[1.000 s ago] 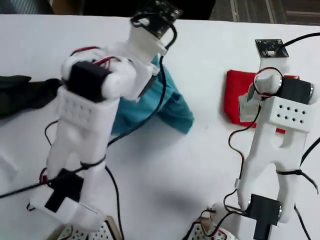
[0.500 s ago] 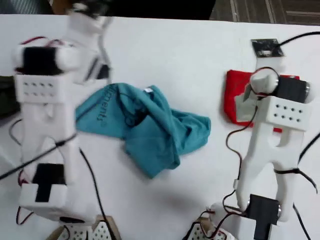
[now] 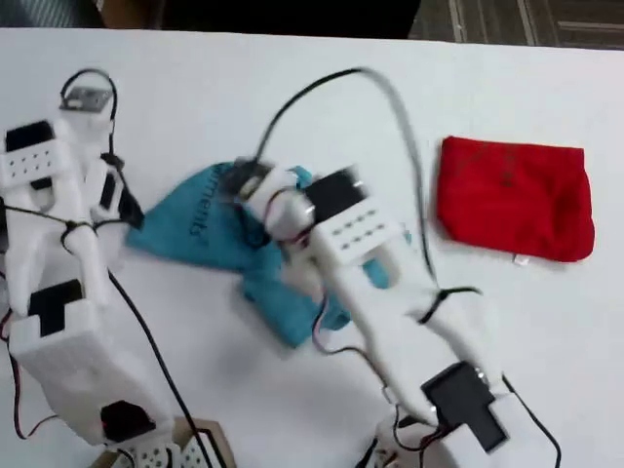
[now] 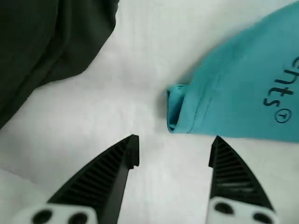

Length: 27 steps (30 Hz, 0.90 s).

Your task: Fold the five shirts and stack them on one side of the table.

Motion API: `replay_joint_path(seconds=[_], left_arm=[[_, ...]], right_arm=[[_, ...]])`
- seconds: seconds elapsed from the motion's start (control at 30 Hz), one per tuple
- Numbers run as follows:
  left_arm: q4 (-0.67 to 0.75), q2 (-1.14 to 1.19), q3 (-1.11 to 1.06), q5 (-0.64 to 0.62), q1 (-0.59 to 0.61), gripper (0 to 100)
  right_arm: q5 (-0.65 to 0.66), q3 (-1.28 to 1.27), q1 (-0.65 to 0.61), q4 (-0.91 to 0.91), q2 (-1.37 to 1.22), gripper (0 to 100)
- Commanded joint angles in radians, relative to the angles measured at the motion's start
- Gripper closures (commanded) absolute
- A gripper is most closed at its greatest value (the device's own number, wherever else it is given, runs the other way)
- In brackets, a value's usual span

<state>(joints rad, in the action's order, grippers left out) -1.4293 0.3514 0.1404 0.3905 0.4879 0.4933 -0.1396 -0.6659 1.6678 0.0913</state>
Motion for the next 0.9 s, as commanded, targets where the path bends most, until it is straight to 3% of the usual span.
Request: replay_joint_path(seconds=[0.0,0.17,0.33,0.4,0.5,0.7,0.87], left_arm=[[0.06,-0.002,-0.053,0.006,0.002,74],[0.112,-0.002,-0.114,0.002,-0.018,74],[0.107,-0.002,-0.12,0.0,-0.071,74],[0.106,-0.002,-0.12,0.0,-0.087,74],[0.106,-0.002,-0.117,0.0,-0.107,74],[0.107,-0.002,-0.114,0.0,-0.16,74],[0.115,0.002,-0.12,0.0,-0.192,74]], right_arm=[[0.006,-0.087,-0.047,-0.081,-0.01,70.8],[0.009,-0.276,-0.018,-0.262,-0.073,70.8],[0.008,-0.305,0.117,-0.401,-0.188,71.3],[0.009,-0.278,0.191,-0.424,-0.232,77.0],[0.003,-0.207,0.317,-0.446,-0.275,97.8],[0.009,-0.003,0.536,-0.414,-0.282,97.7],[0.009,0.226,0.63,-0.311,-0.282,97.8]])
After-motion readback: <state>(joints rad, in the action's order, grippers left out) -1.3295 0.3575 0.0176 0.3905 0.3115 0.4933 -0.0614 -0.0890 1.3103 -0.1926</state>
